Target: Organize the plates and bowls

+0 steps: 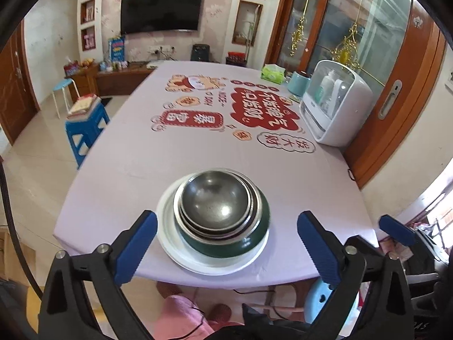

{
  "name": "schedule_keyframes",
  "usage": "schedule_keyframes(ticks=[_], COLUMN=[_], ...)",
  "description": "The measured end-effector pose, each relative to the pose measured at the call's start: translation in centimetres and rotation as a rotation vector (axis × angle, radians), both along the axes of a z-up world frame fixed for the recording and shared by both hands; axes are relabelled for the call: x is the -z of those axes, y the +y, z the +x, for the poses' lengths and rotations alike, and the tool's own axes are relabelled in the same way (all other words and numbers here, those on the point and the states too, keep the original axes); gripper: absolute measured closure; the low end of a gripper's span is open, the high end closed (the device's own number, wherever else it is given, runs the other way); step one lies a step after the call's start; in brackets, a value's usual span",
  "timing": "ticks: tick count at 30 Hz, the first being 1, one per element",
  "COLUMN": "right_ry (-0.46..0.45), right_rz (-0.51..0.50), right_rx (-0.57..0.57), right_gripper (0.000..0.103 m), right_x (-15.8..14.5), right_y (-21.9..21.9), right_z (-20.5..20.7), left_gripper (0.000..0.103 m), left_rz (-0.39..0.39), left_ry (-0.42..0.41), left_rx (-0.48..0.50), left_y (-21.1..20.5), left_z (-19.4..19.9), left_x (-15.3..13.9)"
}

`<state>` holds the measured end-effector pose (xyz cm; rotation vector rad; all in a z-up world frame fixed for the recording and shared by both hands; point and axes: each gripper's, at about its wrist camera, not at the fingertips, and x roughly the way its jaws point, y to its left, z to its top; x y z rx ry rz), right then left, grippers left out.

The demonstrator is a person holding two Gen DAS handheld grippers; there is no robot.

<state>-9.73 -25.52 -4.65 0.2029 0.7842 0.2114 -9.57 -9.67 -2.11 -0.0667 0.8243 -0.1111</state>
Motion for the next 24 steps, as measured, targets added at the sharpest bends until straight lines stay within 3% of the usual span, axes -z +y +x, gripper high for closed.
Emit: schedule_keyframes(ticks=[11,24], right_ry=[-0.038,-0.094], right_rz=[0.001,-0.007], right_rx=[0.075,0.062], right_gripper=[0.003,0.003], right_x=[-0.5,-1.2], right_y=[-0.8,-0.1], right_z=[-0.2,0.0], left_gripper=[0.001,0.001], left_rz=[0.05,0.11], left_ry=[-0.059,-0.095], left_rx=[-0.062,-0.14], left_y=[0.1,0.6], left_z=[-0.7,-0.5], left_x=[-0.9,-1.2])
